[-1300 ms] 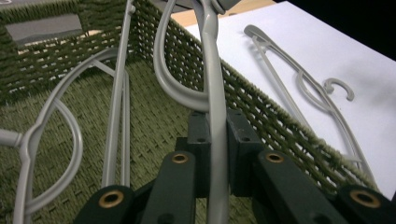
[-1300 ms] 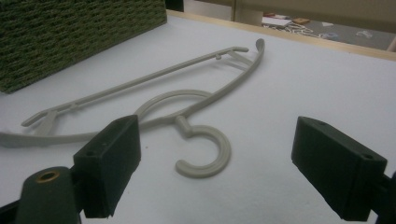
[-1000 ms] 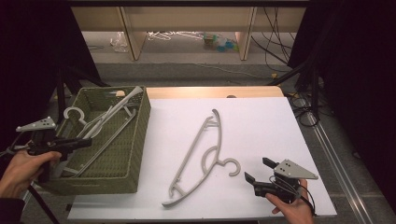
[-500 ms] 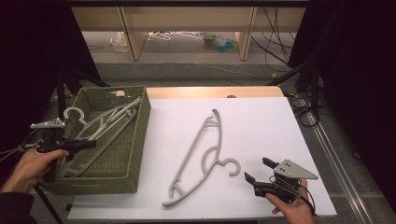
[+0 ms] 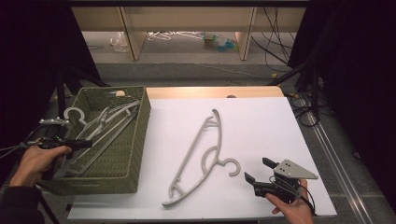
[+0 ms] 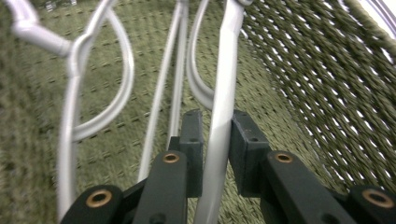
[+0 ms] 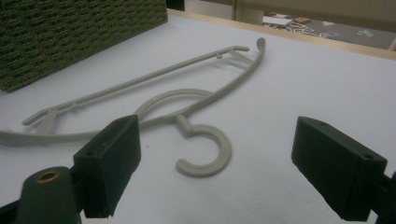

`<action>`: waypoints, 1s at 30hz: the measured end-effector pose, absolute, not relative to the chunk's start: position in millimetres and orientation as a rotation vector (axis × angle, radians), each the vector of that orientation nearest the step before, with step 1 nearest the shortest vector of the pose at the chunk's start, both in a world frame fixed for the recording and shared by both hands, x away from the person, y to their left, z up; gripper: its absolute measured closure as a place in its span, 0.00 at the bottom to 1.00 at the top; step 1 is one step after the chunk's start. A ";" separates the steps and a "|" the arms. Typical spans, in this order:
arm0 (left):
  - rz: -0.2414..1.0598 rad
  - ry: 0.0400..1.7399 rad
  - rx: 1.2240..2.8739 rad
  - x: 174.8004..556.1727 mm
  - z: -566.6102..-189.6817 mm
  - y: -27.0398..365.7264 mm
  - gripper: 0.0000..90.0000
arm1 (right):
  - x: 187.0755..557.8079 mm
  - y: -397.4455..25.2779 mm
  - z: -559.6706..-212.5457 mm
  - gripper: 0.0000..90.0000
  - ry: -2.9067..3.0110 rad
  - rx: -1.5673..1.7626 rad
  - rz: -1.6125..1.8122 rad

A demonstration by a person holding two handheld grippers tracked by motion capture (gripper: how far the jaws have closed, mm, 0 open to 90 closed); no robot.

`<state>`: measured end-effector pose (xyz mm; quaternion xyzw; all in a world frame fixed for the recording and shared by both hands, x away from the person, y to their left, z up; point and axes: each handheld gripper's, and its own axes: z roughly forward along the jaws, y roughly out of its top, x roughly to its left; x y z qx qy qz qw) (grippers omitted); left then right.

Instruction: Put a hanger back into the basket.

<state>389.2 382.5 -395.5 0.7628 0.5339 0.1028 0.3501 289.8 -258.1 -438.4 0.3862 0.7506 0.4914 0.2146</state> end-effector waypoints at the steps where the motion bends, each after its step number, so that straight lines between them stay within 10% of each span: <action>1: 0.267 1.394 1.976 389.9 -395.7 383.4 0.84 | 289.8 -258.1 -438.4 0.19 2.082 1.072 1.363; 30: 0.433 1.607 1.948 399.8 -404.1 402.3 0.82 | 290.3 -257.8 -439.1 0.19 2.077 1.065 1.364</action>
